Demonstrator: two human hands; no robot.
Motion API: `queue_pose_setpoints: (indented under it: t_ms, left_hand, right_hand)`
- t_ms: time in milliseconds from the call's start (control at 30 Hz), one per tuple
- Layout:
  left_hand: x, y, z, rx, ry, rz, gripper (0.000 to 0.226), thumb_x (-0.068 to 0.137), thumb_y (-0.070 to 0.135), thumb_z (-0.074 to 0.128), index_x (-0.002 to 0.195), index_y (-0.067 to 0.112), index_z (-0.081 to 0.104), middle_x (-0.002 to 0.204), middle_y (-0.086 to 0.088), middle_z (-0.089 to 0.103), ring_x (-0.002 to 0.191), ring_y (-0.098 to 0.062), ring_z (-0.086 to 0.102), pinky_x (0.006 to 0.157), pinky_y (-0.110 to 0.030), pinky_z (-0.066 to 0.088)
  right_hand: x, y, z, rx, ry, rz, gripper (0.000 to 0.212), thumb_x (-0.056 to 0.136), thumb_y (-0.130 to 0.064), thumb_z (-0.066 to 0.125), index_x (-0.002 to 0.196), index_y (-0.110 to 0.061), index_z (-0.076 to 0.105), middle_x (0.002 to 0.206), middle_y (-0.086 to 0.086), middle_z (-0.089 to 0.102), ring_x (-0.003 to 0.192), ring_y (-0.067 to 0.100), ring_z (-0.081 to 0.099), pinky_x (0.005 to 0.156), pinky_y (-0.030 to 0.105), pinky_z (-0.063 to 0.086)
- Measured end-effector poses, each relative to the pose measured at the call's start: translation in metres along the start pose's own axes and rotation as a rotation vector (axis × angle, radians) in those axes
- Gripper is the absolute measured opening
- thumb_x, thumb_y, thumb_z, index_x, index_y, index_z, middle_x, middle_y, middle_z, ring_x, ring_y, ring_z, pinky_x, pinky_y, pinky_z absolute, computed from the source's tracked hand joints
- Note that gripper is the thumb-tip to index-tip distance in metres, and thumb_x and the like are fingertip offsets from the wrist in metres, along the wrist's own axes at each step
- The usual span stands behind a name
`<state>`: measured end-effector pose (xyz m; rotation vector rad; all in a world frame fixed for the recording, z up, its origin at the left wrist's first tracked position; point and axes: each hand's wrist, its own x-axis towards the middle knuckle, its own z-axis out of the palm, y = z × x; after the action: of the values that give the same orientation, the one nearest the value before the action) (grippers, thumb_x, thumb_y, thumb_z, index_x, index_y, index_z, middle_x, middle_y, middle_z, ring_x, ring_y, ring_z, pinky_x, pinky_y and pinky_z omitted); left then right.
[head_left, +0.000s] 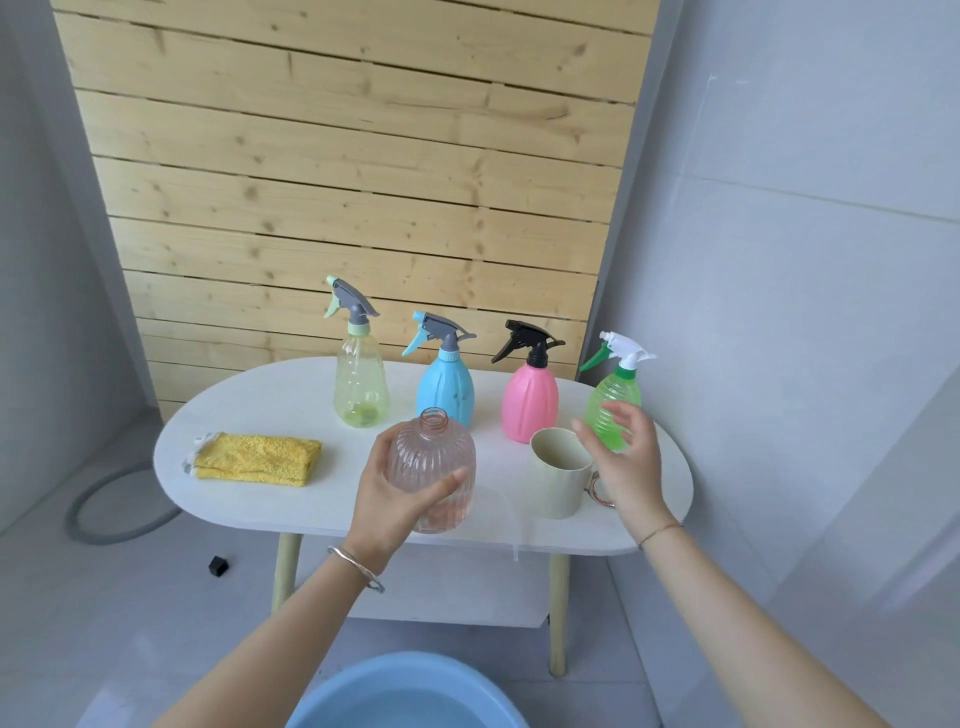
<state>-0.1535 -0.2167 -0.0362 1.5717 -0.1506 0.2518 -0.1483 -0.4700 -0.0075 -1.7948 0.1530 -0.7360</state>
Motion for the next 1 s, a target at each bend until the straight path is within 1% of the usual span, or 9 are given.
queue_pose_setpoints:
  t_ms: [133,267,433,533,600,700,767,867,1000]
  left_hand:
    - [0.006,-0.001,-0.024,0.01,0.03,0.006,0.082,0.042,0.048,0.087,0.115,0.032,0.053,0.117,0.014,0.06,0.109,0.01,0.053,0.093,-0.013,0.04]
    - [0.015,-0.008,-0.056,0.041,0.076,0.002,0.088,0.043,0.052,0.085,0.12,0.024,0.055,0.119,0.008,0.062,0.114,-0.006,0.056,0.1,-0.026,0.043]
    - [0.022,-0.02,-0.079,0.078,0.082,0.014,0.089,0.042,0.053,0.084,0.119,0.019,0.054,0.116,0.007,0.062,0.107,0.006,0.055,0.087,-0.005,0.04]
    - [0.027,-0.027,-0.089,0.093,0.091,0.015,0.089,0.042,0.054,0.084,0.118,0.02,0.055,0.116,0.008,0.061,0.108,0.008,0.053,0.089,-0.006,0.038]
    - [0.03,-0.031,-0.092,0.088,0.097,0.007,0.089,0.042,0.054,0.084,0.118,0.02,0.055,0.117,0.007,0.061,0.112,0.001,0.054,0.096,-0.015,0.04]
    - [0.033,-0.036,-0.095,0.095,0.095,0.004,0.088,0.043,0.053,0.085,0.118,0.018,0.055,0.117,0.005,0.061,0.114,-0.006,0.055,0.099,-0.021,0.04]
    - [0.034,-0.038,-0.094,0.092,0.084,-0.005,0.089,0.042,0.053,0.084,0.118,0.018,0.055,0.117,0.006,0.061,0.113,-0.005,0.055,0.094,-0.014,0.039]
    - [0.036,-0.04,-0.087,0.091,0.057,-0.031,0.089,0.04,0.054,0.083,0.117,0.019,0.054,0.115,0.009,0.06,0.108,0.002,0.054,0.088,-0.007,0.039]
    - [0.036,-0.041,-0.069,0.077,0.018,-0.04,0.089,0.038,0.053,0.084,0.115,0.018,0.054,0.111,0.009,0.06,0.099,0.014,0.053,0.083,-0.002,0.038]
  right_hand:
    - [-0.011,-0.029,0.053,-0.009,-0.296,-0.072,0.02,0.079,-0.019,0.076,0.094,-0.023,0.063,0.1,-0.007,0.066,0.094,0.008,0.06,0.087,0.021,0.045]
    - [-0.023,-0.017,0.104,-0.232,-0.6,-0.03,0.025,0.081,-0.025,0.073,0.105,-0.018,0.067,0.107,-0.007,0.066,0.101,0.007,0.058,0.089,0.015,0.04]
    - [-0.029,0.003,0.138,-0.394,-0.75,0.089,0.032,0.076,-0.037,0.076,0.099,-0.016,0.071,0.1,-0.005,0.068,0.091,0.01,0.056,0.087,0.026,0.044]
    - [-0.033,0.009,0.153,-0.506,-0.75,0.042,0.03,0.074,-0.036,0.076,0.096,-0.016,0.074,0.097,-0.003,0.07,0.081,0.01,0.055,0.079,0.028,0.045]
    - [-0.035,0.012,0.157,-0.546,-0.741,0.022,0.024,0.075,-0.031,0.073,0.094,-0.017,0.075,0.095,-0.003,0.072,0.081,0.013,0.06,0.076,0.028,0.047]
    - [-0.035,0.013,0.155,-0.47,-0.705,0.035,0.017,0.08,-0.024,0.071,0.093,-0.016,0.076,0.091,-0.01,0.071,0.076,0.009,0.06,0.072,0.023,0.045]
    - [-0.029,0.003,0.15,-0.306,-0.629,0.048,0.018,0.082,-0.021,0.071,0.096,-0.011,0.075,0.086,-0.009,0.069,0.071,0.005,0.057,0.068,0.018,0.043]
    - [-0.012,-0.035,0.135,0.118,-0.476,0.162,0.018,0.085,-0.015,0.07,0.102,-0.009,0.072,0.093,-0.007,0.069,0.086,0.005,0.06,0.077,0.014,0.045]
    - [0.014,-0.094,0.118,0.409,-0.417,0.121,0.028,0.088,-0.023,0.065,0.115,-0.013,0.067,0.095,-0.019,0.069,0.082,0.0,0.057,0.078,0.017,0.042]
